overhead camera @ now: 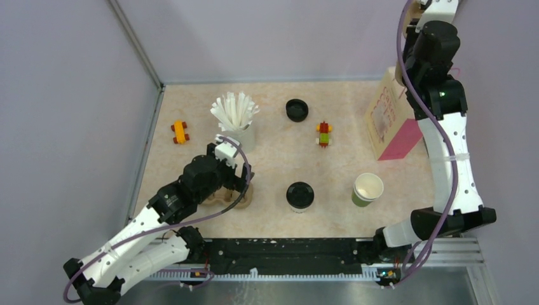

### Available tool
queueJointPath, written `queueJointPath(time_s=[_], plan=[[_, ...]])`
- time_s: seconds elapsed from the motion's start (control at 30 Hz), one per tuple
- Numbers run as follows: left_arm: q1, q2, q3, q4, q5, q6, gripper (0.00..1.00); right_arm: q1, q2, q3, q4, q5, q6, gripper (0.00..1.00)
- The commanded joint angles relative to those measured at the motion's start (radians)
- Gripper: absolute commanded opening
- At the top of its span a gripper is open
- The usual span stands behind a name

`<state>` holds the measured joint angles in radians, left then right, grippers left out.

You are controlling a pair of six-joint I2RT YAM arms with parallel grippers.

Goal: Pack the takeout coffee

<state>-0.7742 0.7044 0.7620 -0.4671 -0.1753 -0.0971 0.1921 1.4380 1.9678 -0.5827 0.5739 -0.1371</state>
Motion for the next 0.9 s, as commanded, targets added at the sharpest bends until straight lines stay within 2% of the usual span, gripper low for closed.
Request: queueJointPath(time_s=[0.0,0.27,0.47,0.6,0.87], plan=[[-0.002,-0.035,-0.027,0.064,0.013,0.008,0.99,-0.055,0.011,-0.004,0.151,0.085,-0.082,0.32],[-0.002,-0.035,-0.029,0.059,0.009,0.007,0.99,-0.151,0.078,-0.009,0.102,0.067,-0.030,0.32],[-0.002,-0.032,-0.024,0.057,0.022,0.010,0.99,-0.252,0.125,-0.020,0.048,-0.009,0.058,0.32],[-0.002,-0.041,-0.027,0.056,0.021,0.008,0.99,-0.273,0.159,-0.006,-0.003,-0.037,0.089,0.32],[-0.002,-0.045,-0.029,0.057,0.016,0.009,0.99,-0.276,0.171,-0.029,-0.136,-0.217,0.112,0.32]])
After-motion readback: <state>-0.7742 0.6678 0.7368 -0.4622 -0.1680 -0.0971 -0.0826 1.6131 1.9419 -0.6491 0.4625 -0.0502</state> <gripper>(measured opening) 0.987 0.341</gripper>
